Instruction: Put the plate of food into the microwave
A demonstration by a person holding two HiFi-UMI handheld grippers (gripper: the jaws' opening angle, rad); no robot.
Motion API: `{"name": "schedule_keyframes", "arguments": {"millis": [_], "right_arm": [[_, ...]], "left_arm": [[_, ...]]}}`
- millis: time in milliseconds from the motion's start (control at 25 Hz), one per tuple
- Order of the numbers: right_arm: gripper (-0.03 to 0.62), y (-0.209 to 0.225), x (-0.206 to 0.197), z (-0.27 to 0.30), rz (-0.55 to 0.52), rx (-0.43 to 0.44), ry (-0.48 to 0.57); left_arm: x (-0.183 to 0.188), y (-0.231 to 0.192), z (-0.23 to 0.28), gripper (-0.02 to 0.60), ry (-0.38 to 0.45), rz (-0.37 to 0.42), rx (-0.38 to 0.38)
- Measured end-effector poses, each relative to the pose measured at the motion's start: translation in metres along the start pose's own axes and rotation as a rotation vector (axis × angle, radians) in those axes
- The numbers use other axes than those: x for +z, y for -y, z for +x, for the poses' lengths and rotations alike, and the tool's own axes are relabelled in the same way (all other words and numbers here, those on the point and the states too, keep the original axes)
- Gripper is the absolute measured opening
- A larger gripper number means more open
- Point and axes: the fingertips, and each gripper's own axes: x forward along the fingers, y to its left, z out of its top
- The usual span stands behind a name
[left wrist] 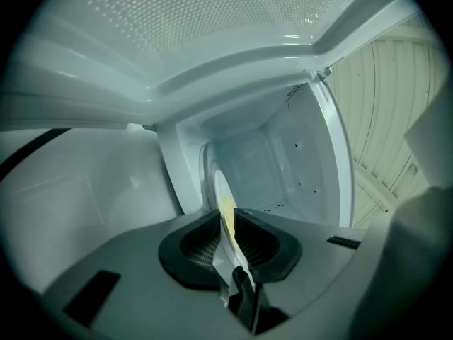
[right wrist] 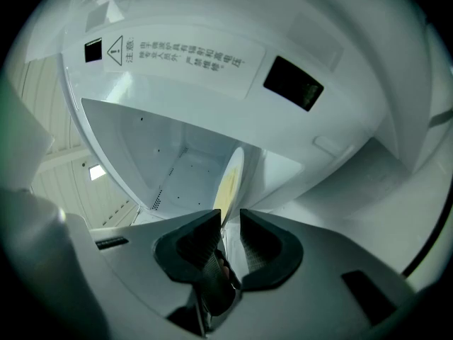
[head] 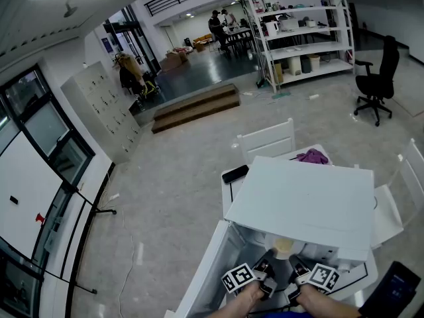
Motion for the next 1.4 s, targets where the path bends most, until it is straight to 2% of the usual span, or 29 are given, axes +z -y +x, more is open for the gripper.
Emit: {"name": "schedule_keyframes", "arguments": {"millis": [200, 400, 880, 1040, 1400], "right_arm": [[0.058, -0.002, -0.002, 0.0, -0.003, 0.004, -0.003], [0.058, -0.002, -0.002, -0.001, -0.012, 0.006, -0.01], [0.058, -0.002, -0.001, -0.009, -0.068, -0.004, -0.034], [0.058, -0.008, -0.01, -0.013, -0.094, 0.016, -0.06], [0.057, -0.011, -0.032, -0.02, -0.195, -0.016, -0.14]], "left_arm": [[0.0, 0.002, -0.004, 0.046, -0.01, 0.048, -0.008], [0.002, 0.007, -0.004, 0.098, -0.006, 0.081, -0.033], [-0.001, 0.005, -0.015, 0.101, 0.002, 0.185, -0.027], [-0.007, 0.007, -0.023, 0.101, 0.001, 0.221, -0.009], [-0.016, -0.003, -0.036, 0.1, -0.025, 0.343, 0.086]]}}
